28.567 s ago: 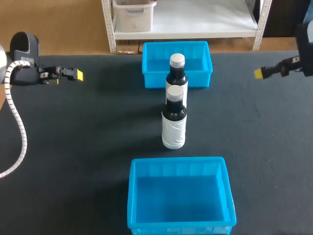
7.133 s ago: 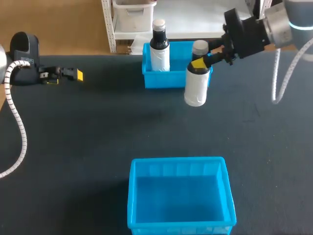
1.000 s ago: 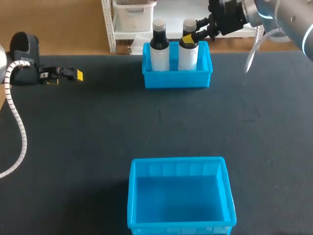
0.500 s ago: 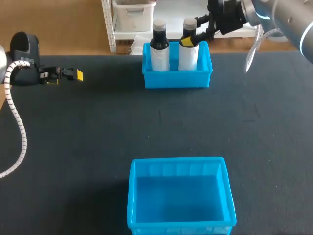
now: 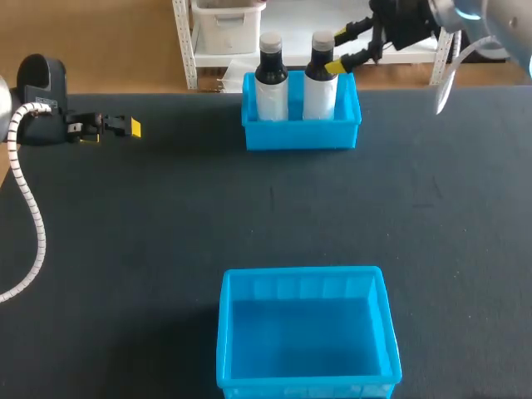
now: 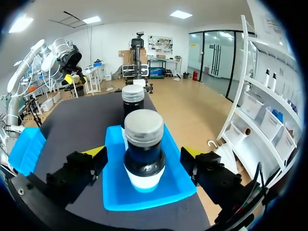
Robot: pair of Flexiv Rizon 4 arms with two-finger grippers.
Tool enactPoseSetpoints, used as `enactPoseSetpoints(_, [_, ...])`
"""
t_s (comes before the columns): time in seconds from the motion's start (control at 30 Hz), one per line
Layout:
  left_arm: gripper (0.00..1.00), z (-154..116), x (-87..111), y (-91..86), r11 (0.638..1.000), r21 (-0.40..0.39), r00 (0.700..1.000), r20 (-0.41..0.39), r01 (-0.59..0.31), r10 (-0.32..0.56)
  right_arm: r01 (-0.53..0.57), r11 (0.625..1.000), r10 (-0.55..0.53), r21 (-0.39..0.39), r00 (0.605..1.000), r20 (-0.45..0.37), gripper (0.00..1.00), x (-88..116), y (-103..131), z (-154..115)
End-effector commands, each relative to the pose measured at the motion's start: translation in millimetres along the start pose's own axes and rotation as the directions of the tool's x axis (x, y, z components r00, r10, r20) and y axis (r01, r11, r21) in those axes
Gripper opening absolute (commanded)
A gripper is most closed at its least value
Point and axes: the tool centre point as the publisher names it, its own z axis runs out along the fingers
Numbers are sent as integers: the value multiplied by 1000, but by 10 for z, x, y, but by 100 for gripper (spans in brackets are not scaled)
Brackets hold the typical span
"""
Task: Pick up the bottle, and place it in the far bin if it is heavy, or in the near bin if it is light.
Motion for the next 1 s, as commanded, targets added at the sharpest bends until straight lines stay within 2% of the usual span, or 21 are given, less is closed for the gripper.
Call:
enactPoseSetpoints(0.03, [100, 0, 0, 0, 1000, 0, 1000, 0, 0, 0, -16, 992, 16, -123, 1000, -2, 100, 45, 21, -265])
enactPoseSetpoints(0.27, [100, 0, 0, 0, 1000, 0, 1000, 0, 0, 0, -32, 999, 32, -24, 999, -27, 100, 111, 204, -572])
enactPoseSetpoints(0.4, [100, 0, 0, 0, 1000, 0, 1000, 0, 0, 0, -58, 998, 59, 39, 998, -11, 100, 132, 329, -693])
enactPoseSetpoints(0.7, [100, 0, 0, 0, 1000, 0, 1000, 0, 0, 0, -106, 987, 106, 119, 994, -1, 100, 166, 639, -857])
enactPoseSetpoints(0.83, [100, 0, 0, 0, 1000, 0, 1000, 0, 0, 0, -116, 979, 122, 169, 992, -28, 100, 179, 778, -916])
enactPoseSetpoints(1.0, [100, 0, 0, 0, 1000, 0, 1000, 0, 0, 0, -120, 977, 129, 178, 991, -37, 100, 183, 803, -930])
